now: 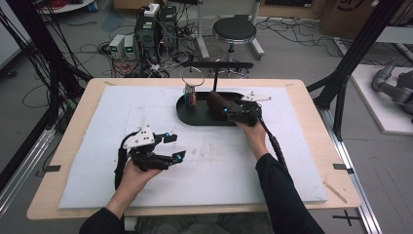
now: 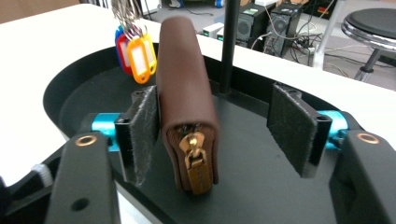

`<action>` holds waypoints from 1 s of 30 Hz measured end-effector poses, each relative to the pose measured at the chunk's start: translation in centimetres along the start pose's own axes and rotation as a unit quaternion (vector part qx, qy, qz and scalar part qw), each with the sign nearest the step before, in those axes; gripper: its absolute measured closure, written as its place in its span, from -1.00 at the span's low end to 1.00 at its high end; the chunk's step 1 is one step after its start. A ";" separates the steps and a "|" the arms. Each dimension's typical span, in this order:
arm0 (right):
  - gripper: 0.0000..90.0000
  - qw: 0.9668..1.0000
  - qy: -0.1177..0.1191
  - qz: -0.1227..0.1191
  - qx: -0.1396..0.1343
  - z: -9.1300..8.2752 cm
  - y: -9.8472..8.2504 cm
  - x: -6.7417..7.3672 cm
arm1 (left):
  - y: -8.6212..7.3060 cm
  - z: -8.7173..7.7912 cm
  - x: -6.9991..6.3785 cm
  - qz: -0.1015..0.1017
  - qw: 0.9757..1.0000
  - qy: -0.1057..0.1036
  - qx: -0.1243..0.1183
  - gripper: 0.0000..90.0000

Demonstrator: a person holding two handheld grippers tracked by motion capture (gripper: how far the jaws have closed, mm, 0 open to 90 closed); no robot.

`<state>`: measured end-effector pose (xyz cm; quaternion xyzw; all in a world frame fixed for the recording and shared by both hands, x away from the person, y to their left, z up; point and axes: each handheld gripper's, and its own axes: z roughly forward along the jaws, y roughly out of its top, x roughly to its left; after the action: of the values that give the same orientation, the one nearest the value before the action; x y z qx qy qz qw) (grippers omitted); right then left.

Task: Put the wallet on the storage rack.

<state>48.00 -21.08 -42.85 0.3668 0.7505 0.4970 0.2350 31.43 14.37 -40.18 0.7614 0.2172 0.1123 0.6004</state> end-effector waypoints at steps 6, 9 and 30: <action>-0.29 1.000 0.002 -0.019 -0.014 -1.5 0.8 0.4 | -0.2 0.3 0.1 -0.002 1.000 -0.001 0.005 -0.33; -0.30 0.999 0.003 -0.029 -0.014 -2.3 1.0 0.5 | -0.2 0.3 0.1 -0.002 1.000 0.000 0.007 -0.33; -0.34 0.996 0.040 -0.059 -0.050 -10.1 1.3 1.7 | -0.6 -0.2 1.2 -0.008 1.000 0.024 0.014 -0.33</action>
<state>40.10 -25.20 -37.67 0.2899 0.7537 0.5334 0.2519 32.26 15.23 -40.80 0.7651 0.2395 0.1224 0.5850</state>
